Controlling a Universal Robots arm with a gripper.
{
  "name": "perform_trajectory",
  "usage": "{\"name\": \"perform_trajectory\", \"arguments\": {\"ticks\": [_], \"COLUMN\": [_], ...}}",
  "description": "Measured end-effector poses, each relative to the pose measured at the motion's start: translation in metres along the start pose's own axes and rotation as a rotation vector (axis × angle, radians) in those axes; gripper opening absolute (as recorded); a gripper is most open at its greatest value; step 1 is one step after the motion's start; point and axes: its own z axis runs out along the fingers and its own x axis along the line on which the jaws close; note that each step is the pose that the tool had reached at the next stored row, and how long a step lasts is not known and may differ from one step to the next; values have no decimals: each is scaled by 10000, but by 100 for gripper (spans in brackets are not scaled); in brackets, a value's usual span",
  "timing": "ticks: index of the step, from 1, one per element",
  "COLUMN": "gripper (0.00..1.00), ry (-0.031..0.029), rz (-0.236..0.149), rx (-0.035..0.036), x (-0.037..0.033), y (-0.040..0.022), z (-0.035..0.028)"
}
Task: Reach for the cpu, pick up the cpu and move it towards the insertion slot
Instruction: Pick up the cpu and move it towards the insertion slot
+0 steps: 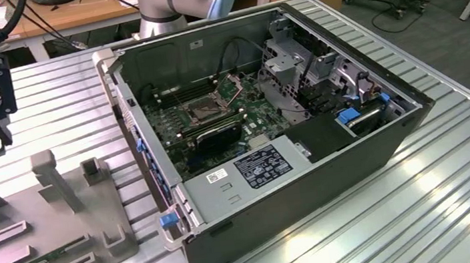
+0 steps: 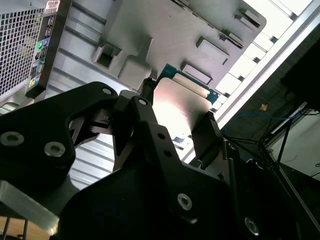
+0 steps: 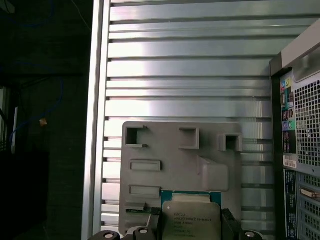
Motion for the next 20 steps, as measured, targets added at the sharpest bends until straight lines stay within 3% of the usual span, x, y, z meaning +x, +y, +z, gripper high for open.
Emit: {"name": "perform_trajectory", "arguments": {"ticks": [20], "gripper": [55], "ry": [2], "rz": [-1], "rx": [1], "x": [-63], "y": [-1], "z": [0]}}
